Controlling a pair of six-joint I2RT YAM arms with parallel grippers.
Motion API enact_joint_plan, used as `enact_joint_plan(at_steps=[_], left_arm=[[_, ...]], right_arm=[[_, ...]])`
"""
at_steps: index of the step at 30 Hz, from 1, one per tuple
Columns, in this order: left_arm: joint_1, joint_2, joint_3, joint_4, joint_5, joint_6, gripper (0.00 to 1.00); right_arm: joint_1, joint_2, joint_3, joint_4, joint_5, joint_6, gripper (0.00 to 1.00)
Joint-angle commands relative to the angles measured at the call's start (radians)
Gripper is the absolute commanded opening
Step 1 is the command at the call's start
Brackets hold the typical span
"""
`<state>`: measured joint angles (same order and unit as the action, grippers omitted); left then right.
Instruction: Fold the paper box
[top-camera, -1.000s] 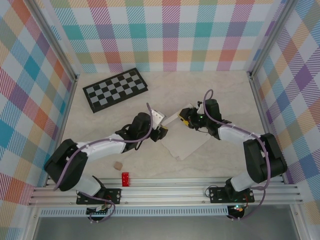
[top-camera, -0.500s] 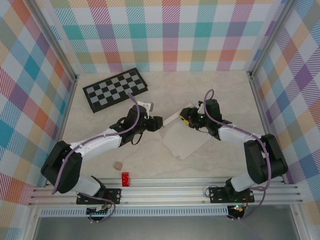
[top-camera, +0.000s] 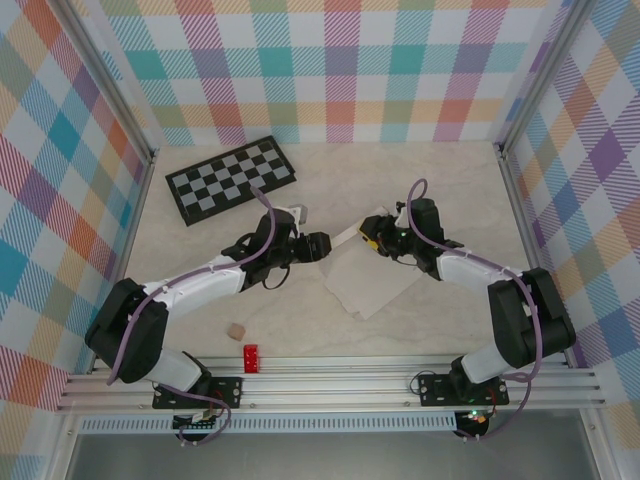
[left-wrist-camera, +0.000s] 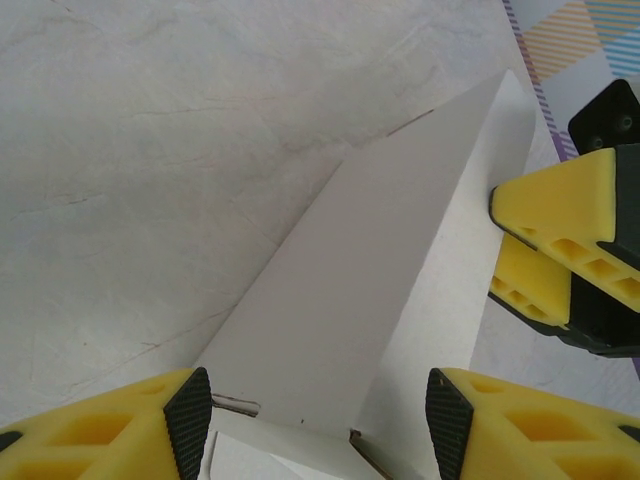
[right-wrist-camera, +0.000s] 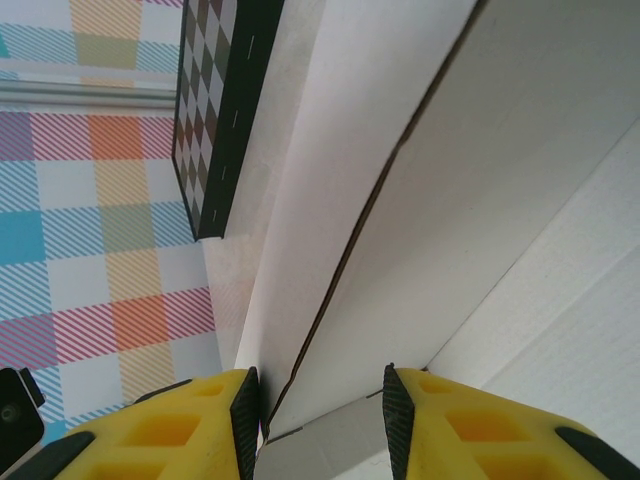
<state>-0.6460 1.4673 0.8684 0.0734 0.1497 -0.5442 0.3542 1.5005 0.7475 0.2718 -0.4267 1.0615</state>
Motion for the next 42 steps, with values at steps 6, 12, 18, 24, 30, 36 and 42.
enact_joint_plan(at_steps=[6,12,18,24,30,36,42], left_arm=[[0.002,-0.015,-0.03,0.016,0.068,-0.027,0.61],[0.003,0.007,-0.052,0.027,0.072,-0.02,0.6],[0.003,0.001,-0.096,0.041,0.051,0.004,0.6],[0.003,-0.015,-0.211,0.107,-0.011,0.11,0.6],[0.005,-0.03,-0.22,0.13,-0.02,0.129,0.6],[0.006,-0.048,-0.106,0.035,-0.001,0.159,0.6],[0.006,-0.05,-0.103,0.036,0.01,0.15,0.6]], right_arm=[[-0.001,-0.004,0.007,-0.029,0.012,-0.026,0.4],[-0.001,-0.006,0.008,-0.034,0.016,-0.031,0.4],[-0.002,-0.01,0.004,-0.04,0.021,-0.03,0.4],[-0.001,0.004,0.009,-0.039,0.024,-0.036,0.4],[-0.001,0.006,0.022,-0.04,0.023,-0.045,0.41],[-0.001,0.018,0.083,-0.069,0.016,-0.071,0.41],[0.0,0.032,0.103,-0.031,0.018,-0.019,0.39]])
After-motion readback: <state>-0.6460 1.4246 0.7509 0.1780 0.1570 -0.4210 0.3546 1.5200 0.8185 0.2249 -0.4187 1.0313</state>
